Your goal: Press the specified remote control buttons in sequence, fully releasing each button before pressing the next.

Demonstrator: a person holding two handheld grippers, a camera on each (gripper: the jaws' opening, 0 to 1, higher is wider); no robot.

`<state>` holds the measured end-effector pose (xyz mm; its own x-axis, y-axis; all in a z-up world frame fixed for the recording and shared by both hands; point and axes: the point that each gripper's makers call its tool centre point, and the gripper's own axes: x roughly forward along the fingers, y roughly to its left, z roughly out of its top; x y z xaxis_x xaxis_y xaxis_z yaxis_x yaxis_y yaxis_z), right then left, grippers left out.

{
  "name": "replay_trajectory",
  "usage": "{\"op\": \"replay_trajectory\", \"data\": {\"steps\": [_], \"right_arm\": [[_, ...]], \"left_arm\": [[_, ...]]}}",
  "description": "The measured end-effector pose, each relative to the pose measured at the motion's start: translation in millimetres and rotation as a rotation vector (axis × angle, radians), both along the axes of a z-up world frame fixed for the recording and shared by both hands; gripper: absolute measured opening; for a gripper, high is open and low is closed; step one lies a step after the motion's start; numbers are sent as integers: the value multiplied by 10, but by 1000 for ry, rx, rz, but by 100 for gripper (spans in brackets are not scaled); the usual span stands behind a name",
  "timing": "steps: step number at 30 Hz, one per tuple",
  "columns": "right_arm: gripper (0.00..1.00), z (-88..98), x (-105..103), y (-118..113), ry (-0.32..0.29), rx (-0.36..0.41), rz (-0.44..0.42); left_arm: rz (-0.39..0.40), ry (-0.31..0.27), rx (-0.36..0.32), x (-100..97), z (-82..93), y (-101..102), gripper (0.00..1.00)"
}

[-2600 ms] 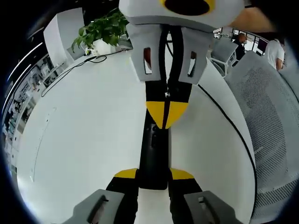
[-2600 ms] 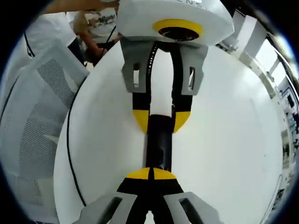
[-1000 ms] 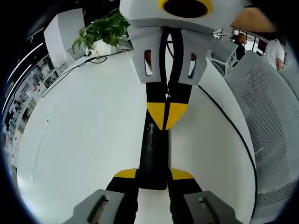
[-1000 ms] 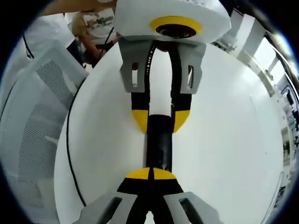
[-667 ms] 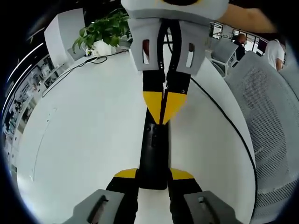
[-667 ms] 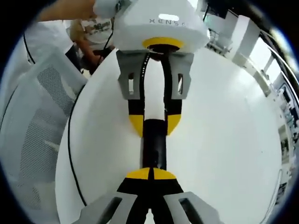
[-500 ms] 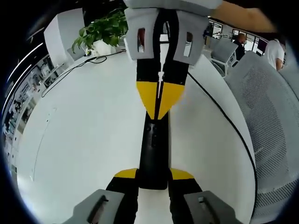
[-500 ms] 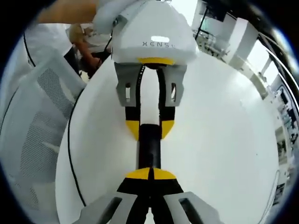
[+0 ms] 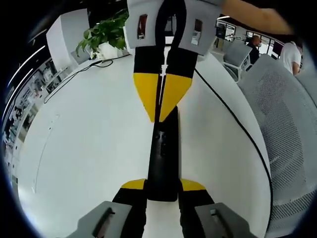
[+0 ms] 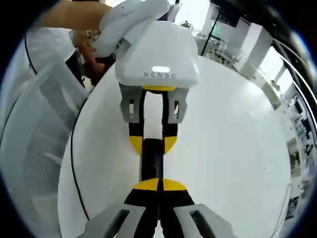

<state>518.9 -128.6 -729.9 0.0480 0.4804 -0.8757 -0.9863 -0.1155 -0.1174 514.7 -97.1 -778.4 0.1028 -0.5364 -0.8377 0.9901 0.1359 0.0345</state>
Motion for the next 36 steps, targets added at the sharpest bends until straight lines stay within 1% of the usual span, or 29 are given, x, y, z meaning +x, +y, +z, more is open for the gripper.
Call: {"op": "replay_trajectory", "data": {"steps": [22,28,36], "right_arm": [[0,-203,-30,34,36,-24,20],[0,-282,-34,38,43,-38,30],[0,-324,-32,32,49,-45,33]], "left_arm": [[-1,3,-7,0,2,-19,24],[-2,4,-9,2,3,-24,24],[-3,3,-9,1,3,-24,24]]}}
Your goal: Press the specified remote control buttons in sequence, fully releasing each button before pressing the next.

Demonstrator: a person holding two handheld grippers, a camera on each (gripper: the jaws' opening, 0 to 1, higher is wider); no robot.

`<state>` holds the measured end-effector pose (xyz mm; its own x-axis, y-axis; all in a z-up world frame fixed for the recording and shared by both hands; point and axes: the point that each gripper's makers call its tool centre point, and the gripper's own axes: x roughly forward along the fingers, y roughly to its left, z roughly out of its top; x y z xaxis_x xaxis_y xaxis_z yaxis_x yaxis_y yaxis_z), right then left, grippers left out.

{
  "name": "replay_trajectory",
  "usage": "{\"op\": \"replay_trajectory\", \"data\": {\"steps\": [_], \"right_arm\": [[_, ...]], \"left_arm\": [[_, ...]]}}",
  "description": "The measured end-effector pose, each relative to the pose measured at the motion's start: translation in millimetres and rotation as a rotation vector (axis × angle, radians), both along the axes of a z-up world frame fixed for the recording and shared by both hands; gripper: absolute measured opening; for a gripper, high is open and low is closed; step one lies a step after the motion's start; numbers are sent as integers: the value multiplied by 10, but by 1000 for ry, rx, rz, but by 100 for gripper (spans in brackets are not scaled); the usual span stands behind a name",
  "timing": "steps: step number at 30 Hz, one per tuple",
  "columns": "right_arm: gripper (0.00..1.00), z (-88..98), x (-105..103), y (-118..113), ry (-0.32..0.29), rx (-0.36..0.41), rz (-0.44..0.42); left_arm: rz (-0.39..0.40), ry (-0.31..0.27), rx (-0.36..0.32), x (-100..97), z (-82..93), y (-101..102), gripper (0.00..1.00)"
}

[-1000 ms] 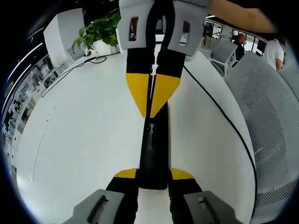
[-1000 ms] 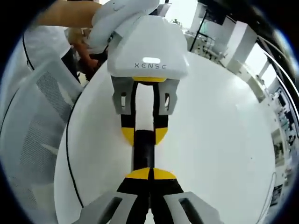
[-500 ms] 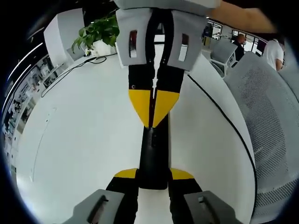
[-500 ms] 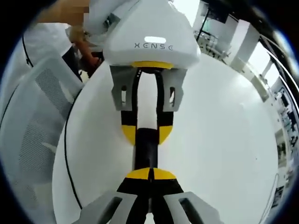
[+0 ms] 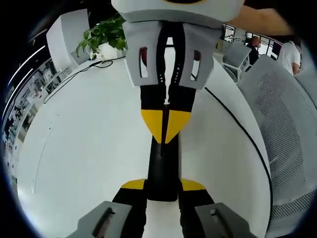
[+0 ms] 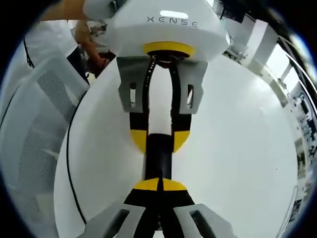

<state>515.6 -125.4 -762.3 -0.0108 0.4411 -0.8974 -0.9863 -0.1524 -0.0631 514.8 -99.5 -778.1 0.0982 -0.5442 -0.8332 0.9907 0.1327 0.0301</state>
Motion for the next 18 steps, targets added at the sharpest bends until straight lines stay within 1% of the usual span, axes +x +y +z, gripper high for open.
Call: {"op": "replay_trajectory", "data": {"steps": [18], "right_arm": [[0,-68,19,18,7,-8,4]], "left_arm": [[0,0,-5,1,-5,23,24]]}}
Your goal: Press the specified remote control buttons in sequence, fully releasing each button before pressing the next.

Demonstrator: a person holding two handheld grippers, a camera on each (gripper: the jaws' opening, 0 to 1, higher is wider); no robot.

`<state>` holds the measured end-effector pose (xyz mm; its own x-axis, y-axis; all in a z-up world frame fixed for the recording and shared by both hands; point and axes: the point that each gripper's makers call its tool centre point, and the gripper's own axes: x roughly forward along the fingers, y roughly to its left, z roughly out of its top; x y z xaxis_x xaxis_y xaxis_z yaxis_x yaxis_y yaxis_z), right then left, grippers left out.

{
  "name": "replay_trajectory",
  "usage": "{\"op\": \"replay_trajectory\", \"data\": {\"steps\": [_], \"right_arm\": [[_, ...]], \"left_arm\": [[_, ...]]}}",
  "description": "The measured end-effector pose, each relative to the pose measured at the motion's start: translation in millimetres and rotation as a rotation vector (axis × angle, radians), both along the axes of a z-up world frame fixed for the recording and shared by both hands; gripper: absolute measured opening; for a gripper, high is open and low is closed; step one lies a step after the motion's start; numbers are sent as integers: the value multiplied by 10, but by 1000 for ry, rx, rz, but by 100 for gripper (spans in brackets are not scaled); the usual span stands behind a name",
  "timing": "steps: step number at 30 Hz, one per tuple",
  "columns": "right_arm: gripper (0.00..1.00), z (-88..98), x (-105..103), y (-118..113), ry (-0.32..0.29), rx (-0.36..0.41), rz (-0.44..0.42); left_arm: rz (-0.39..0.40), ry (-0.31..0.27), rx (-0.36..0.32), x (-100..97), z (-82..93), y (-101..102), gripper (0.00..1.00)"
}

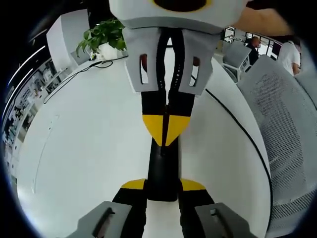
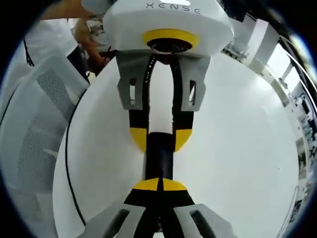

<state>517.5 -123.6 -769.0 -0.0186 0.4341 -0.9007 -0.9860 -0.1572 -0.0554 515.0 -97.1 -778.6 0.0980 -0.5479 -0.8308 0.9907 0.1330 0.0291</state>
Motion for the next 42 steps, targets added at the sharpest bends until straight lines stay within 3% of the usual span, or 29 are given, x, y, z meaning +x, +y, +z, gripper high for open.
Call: {"op": "replay_trajectory", "data": {"steps": [34,42], "right_arm": [[0,-20,-50,5,11,-33,5],[0,-15,-44,0,8,-9,-12]], "left_arm": [[1,7,-6,5,-9,4,24],[2,5,-1,-4,-5,0,24]]}}
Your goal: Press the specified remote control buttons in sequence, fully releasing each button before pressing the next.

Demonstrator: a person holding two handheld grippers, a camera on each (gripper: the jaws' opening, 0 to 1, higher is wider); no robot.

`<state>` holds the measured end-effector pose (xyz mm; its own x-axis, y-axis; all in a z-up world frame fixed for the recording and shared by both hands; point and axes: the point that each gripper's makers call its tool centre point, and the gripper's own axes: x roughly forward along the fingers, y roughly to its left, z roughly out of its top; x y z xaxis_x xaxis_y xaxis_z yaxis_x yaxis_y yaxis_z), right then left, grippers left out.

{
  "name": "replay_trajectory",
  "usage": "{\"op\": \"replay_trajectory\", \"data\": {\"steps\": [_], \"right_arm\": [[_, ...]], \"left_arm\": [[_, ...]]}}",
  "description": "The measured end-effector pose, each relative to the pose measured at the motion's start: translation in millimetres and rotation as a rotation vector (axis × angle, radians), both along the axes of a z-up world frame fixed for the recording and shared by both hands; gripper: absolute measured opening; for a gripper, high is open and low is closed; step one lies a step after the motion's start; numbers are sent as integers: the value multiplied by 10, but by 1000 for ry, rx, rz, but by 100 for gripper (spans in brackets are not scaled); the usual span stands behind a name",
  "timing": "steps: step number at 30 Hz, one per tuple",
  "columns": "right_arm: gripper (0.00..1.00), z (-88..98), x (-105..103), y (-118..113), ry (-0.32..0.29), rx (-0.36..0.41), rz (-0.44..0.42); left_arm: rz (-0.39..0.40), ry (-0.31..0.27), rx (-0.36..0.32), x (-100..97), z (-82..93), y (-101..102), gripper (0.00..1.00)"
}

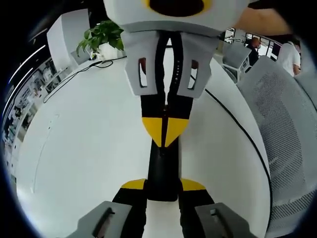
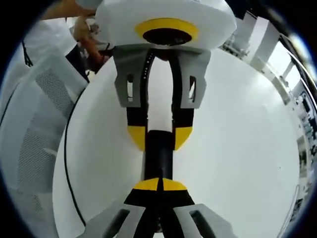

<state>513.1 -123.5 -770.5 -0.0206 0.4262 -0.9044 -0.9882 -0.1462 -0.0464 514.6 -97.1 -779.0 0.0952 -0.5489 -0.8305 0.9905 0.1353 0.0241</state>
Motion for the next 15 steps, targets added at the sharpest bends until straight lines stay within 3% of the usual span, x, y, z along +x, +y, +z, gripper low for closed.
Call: {"op": "replay_trajectory", "data": {"steps": [15], "right_arm": [[0,31,26,8,-5,28,6]], "left_arm": [[3,-2,4,4,4,3,24]]}}
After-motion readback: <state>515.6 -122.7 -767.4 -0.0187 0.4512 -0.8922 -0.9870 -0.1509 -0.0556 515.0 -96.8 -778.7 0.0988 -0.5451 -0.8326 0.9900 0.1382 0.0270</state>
